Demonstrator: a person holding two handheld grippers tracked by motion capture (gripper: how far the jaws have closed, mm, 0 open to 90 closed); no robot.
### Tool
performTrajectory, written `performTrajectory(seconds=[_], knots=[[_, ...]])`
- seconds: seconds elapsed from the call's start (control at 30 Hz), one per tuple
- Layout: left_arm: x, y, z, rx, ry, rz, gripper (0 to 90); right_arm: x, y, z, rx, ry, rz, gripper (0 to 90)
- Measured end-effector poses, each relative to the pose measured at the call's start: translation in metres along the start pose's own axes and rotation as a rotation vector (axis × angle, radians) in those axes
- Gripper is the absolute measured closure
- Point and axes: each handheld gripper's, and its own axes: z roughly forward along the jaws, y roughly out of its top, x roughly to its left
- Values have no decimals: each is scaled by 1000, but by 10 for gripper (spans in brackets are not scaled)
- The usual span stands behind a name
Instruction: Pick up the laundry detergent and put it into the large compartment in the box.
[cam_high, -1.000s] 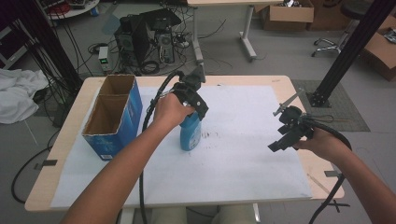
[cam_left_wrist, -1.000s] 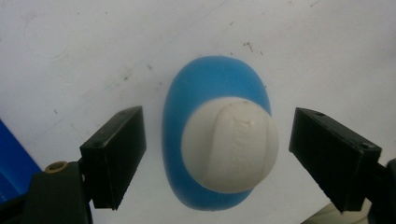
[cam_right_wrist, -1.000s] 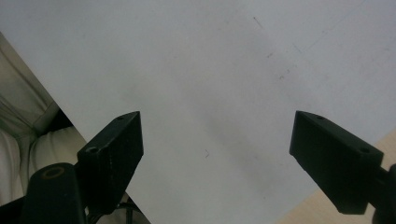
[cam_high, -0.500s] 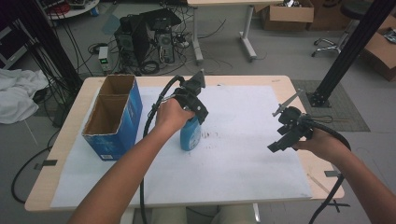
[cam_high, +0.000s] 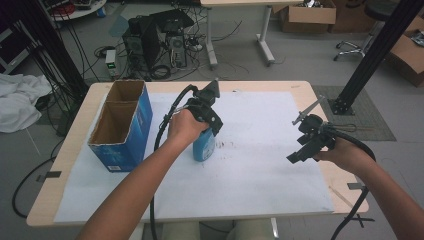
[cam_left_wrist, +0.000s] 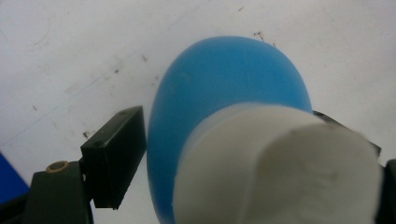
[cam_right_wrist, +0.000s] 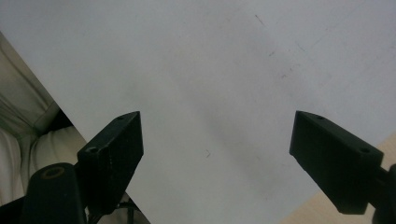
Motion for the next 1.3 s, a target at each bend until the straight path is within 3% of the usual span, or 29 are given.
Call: performTrajectory(seconds=[1.3], knots=[[0, -2, -1, -14, 3, -3, 296, 2, 3, 0, -1, 1, -6, 173]])
